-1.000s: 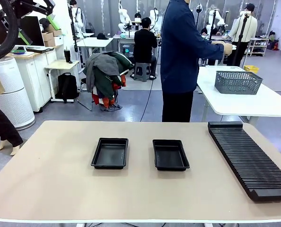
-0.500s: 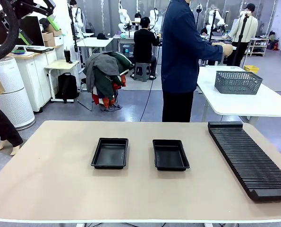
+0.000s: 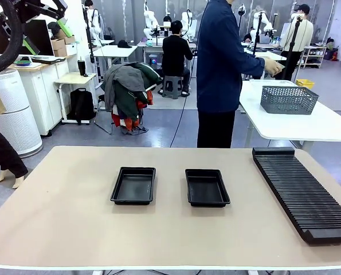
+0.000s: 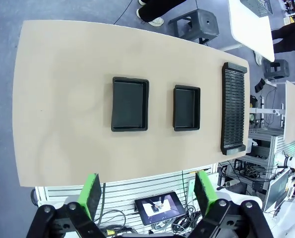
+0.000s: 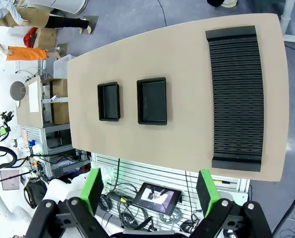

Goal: Inspect and transfer BCBs to ESD trays.
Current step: Pick up the Blank PCB from the PCB Rack and place it in the left ESD tray.

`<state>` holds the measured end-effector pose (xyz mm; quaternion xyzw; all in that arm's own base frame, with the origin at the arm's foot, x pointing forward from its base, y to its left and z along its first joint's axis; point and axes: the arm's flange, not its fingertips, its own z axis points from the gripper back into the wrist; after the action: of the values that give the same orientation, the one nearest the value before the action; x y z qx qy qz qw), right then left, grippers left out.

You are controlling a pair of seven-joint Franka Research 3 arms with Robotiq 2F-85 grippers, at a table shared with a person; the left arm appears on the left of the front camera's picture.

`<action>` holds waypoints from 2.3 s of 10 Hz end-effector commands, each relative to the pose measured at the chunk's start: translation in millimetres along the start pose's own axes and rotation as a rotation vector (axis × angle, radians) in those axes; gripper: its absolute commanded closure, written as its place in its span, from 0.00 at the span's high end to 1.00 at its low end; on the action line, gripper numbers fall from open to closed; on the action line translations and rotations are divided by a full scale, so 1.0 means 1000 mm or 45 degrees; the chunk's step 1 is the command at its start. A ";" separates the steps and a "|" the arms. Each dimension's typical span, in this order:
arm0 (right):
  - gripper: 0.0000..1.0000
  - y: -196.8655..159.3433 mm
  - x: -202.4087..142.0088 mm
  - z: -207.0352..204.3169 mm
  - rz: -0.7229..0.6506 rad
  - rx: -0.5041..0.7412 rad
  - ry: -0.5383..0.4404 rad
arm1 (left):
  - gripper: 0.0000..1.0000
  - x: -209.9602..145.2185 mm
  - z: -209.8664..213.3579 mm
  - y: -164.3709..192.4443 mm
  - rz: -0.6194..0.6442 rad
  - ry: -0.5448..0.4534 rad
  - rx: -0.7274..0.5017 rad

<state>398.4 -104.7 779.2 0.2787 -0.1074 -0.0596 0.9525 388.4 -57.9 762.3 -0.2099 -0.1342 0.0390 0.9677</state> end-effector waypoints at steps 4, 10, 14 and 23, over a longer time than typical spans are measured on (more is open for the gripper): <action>1.00 0.000 0.001 0.000 0.001 0.008 -0.007 | 1.00 0.000 0.001 0.000 0.003 -0.005 -0.004; 1.00 0.000 0.001 0.000 0.001 0.008 -0.007 | 1.00 0.000 0.001 0.000 0.003 -0.005 -0.004; 1.00 0.000 0.001 0.000 0.001 0.008 -0.007 | 1.00 0.000 0.001 0.000 0.003 -0.005 -0.004; 1.00 0.000 0.001 0.000 0.001 0.008 -0.007 | 1.00 0.000 0.001 0.000 0.003 -0.005 -0.004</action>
<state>398.4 -104.7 779.2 0.2787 -0.1074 -0.0596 0.9525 388.4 -57.9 762.3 -0.2099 -0.1342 0.0390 0.9677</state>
